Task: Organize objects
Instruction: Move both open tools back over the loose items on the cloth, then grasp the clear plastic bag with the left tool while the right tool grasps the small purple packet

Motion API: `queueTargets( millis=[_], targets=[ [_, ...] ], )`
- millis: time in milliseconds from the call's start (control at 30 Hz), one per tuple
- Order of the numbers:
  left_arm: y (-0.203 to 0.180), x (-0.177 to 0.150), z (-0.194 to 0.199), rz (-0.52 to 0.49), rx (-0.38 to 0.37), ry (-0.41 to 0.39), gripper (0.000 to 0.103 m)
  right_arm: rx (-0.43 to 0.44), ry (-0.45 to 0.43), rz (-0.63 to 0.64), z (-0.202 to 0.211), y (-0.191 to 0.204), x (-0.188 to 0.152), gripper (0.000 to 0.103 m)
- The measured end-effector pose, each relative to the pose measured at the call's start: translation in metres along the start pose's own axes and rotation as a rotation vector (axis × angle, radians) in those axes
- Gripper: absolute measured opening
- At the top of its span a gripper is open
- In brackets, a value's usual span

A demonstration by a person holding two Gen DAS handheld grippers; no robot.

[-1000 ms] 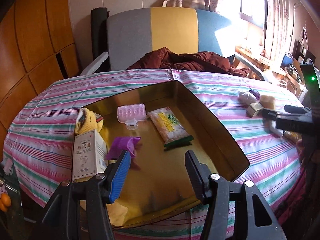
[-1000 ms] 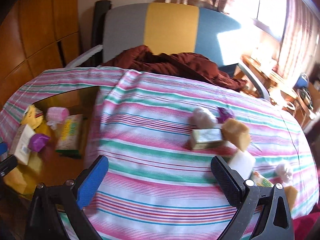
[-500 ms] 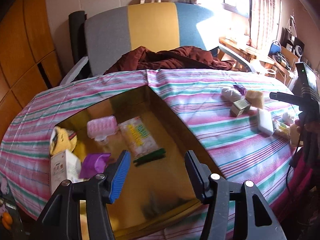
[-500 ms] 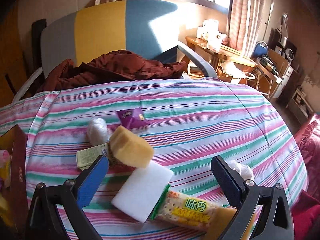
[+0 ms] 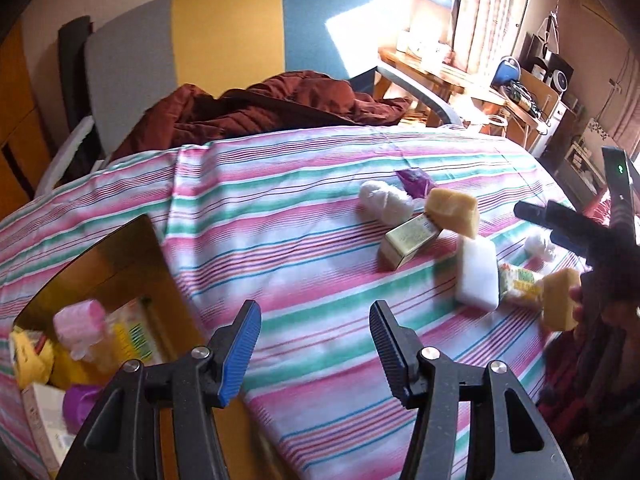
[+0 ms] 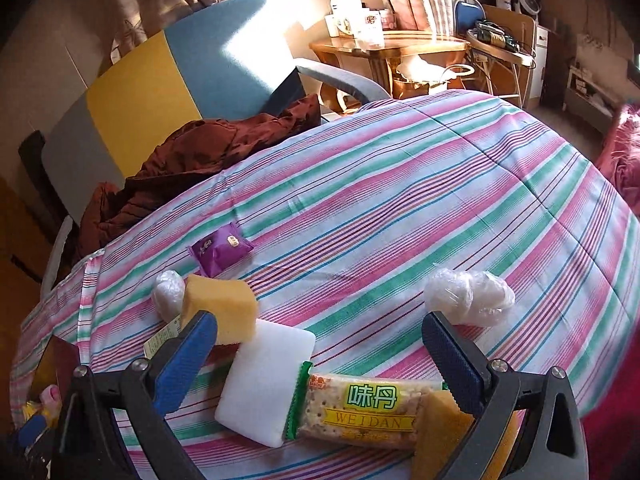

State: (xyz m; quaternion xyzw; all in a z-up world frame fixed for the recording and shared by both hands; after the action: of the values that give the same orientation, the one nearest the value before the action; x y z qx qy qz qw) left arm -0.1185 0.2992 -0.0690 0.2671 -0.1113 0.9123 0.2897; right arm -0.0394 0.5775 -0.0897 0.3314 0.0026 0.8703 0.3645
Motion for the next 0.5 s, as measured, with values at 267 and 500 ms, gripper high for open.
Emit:
queueTargets(
  millis=[267,500],
  targets=[
    [-0.027,0.043,-0.057,0.032,-0.057,0.071,0.057,0.042,0.023,0.065,-0.002,0.019,-0.005,0.103],
    [-0.055,0.071,-0.101,0.028,-0.112,0.113,0.057,0.072,0.05,0.052,-0.004,0.019,-0.007,0.103]
  ],
)
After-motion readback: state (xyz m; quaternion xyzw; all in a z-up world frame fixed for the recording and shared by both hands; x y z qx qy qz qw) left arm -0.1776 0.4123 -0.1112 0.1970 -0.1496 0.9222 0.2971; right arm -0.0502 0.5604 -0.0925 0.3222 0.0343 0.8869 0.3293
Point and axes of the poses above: each gripper's, at about its wrist camera, not at the fingertips, and z roughly against the way its jaws point, y to its left, x to its top, the point moved 8 cm from there along -z, roughly the way its jaws point, and after that the axes turned 2 degrees about x, right-handed, at the moved point
